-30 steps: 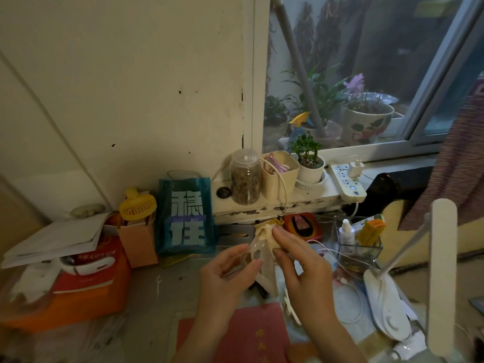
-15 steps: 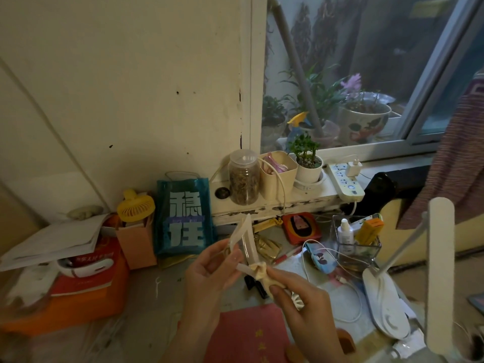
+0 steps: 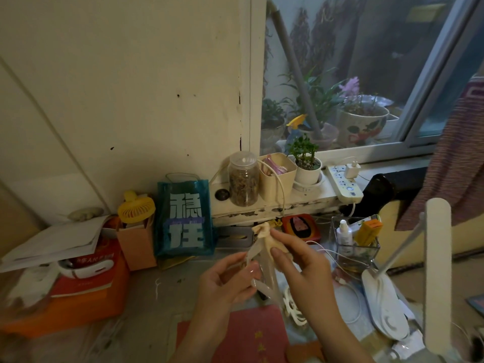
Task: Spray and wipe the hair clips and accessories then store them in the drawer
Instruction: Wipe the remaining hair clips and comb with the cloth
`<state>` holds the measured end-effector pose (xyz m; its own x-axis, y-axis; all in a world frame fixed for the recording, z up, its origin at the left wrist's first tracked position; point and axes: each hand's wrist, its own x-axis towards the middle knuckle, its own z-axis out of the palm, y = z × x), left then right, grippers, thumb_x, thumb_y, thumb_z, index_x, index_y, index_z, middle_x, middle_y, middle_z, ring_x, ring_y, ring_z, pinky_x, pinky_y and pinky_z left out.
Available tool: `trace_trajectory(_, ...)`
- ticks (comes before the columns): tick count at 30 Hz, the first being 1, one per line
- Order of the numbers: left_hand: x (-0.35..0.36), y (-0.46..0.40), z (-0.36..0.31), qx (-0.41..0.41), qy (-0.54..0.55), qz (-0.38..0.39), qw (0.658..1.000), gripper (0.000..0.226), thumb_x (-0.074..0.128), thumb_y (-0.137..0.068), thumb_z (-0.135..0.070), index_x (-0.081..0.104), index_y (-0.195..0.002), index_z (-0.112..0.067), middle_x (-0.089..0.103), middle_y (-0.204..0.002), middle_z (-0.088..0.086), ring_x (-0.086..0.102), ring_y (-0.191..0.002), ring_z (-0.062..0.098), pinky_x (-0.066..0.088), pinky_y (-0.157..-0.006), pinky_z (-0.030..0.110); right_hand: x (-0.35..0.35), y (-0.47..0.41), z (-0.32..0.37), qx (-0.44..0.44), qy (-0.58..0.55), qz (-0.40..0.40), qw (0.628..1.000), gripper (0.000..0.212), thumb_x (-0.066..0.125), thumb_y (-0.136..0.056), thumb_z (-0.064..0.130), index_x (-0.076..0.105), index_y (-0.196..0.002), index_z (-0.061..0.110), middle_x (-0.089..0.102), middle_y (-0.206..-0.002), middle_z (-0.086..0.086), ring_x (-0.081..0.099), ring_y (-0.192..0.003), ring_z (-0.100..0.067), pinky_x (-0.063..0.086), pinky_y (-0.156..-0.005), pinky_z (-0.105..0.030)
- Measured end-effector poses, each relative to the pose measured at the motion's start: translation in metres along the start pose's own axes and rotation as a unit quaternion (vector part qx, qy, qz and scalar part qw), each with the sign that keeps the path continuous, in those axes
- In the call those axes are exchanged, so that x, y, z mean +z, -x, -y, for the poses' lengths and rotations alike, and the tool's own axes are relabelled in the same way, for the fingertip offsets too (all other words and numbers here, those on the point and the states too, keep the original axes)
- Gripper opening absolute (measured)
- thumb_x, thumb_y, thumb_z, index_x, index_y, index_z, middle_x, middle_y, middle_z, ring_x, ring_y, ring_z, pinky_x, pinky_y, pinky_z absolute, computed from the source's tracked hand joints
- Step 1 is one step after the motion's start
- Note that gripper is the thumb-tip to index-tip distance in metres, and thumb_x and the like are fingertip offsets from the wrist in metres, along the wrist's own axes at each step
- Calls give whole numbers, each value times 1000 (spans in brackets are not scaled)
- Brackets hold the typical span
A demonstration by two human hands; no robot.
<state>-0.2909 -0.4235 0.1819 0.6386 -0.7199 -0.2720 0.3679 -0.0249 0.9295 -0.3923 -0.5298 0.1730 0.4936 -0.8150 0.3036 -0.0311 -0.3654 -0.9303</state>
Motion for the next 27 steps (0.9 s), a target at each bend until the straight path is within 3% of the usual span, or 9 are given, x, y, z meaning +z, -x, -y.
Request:
trace_trajectory(6,-4,0,-4,7,24,-19,999,38,74,-61,-17,69,-99,-11,75,-91,9,72,-84,22,57,-67,31,5,1,7,-50,47,21,997,32,64,-80,23,62,-106,43,67,-102,24,60,-96,7,47,-82,-12)
trace_trajectory(11,-5,-3,-7,26,55,-59,996,38,73,-62,-17,69,-99,-11,74,-89,11,72,-79,18,55,-59,24,7,13,10,-94,75,41,992,27,57,-80,37,67,-105,41,61,-97,42,59,-93,15,42,-76,-2)
trace_trajectory(13,-6,-4,-9,29,70,-67,995,38,72,-61,-16,67,-98,-12,75,-84,6,72,-75,15,56,-58,23,8,18,7,-127,112,42,985,31,56,-81,32,65,-110,37,60,-100,39,59,-95,13,46,-76,-7)
trace_trajectory(16,-7,-6,-10,34,79,-68,994,37,72,-59,-13,66,-96,-11,75,-82,7,72,-73,16,58,-59,24,7,24,-2,-146,150,49,977,34,57,-80,30,62,-113,36,66,-108,25,61,-99,8,54,-81,-26)
trace_trajectory(20,-6,-6,-13,66,7,-65,996,35,77,-58,-10,70,-91,-16,75,-85,5,72,-80,19,56,-70,33,-4,26,-7,-40,76,59,995,39,69,-78,15,68,-102,47,68,-101,27,63,-92,8,50,-77,-12)
trace_trajectory(24,-7,-2,-19,93,-88,-16,992,31,78,-64,-3,71,-91,-17,75,-86,-2,71,-79,11,54,-60,16,-14,17,-6,80,-96,28,992,32,71,-76,5,73,-100,27,74,-94,7,68,-91,-10,54,-74,-21)
trace_trajectory(27,-8,1,-24,77,-114,28,990,31,76,-66,1,70,-92,-16,75,-87,-4,71,-77,10,53,-58,15,-25,3,4,113,-195,-17,974,28,64,-80,2,70,-104,15,75,-92,0,70,-87,-13,54,-67,-17)
